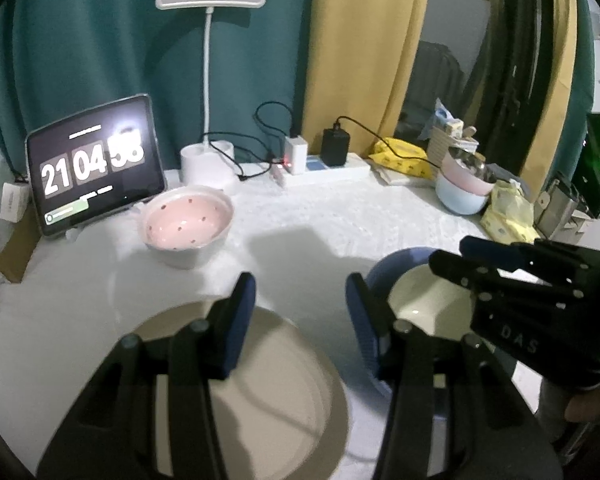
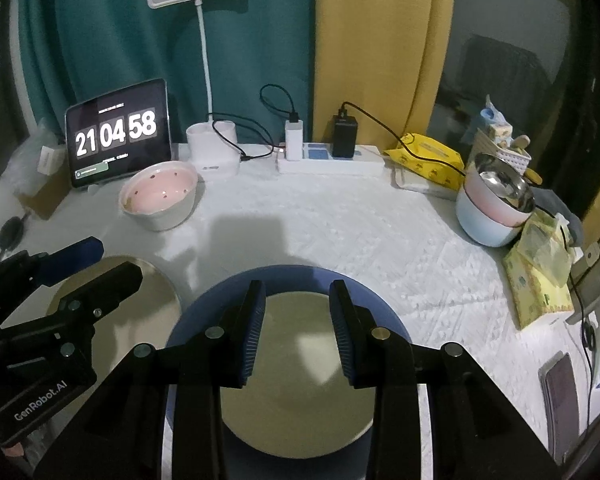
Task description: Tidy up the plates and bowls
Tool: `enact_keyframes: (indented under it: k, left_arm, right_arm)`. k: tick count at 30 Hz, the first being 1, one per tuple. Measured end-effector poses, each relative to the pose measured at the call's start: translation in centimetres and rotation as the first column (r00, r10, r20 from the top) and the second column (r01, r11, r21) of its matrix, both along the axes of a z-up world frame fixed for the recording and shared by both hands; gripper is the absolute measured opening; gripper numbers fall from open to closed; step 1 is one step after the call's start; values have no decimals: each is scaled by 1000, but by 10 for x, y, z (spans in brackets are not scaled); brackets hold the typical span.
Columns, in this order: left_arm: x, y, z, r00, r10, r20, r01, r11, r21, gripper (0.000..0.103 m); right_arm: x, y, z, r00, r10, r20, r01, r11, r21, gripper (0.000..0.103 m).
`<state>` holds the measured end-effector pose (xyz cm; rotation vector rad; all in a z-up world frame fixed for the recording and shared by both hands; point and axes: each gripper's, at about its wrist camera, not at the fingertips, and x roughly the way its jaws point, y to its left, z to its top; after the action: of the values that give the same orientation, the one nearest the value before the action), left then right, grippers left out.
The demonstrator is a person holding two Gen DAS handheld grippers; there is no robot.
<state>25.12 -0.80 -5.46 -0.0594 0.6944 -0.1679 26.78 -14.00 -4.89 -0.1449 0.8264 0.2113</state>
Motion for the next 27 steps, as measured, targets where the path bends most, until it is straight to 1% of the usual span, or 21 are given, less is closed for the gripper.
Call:
enact_keyframes:
  k: [14,27]
  left_arm:
    - [8,33,0,999,51,11,-51,999,-17,48]
    - [19,60,-2,996,91,12,-91,996,-27,48]
  right_arm:
    - [12,29,-2,999,37,-11,-37,999,-28,35]
    - [27,54,-7,997,69,-23,-70,997,-32,35]
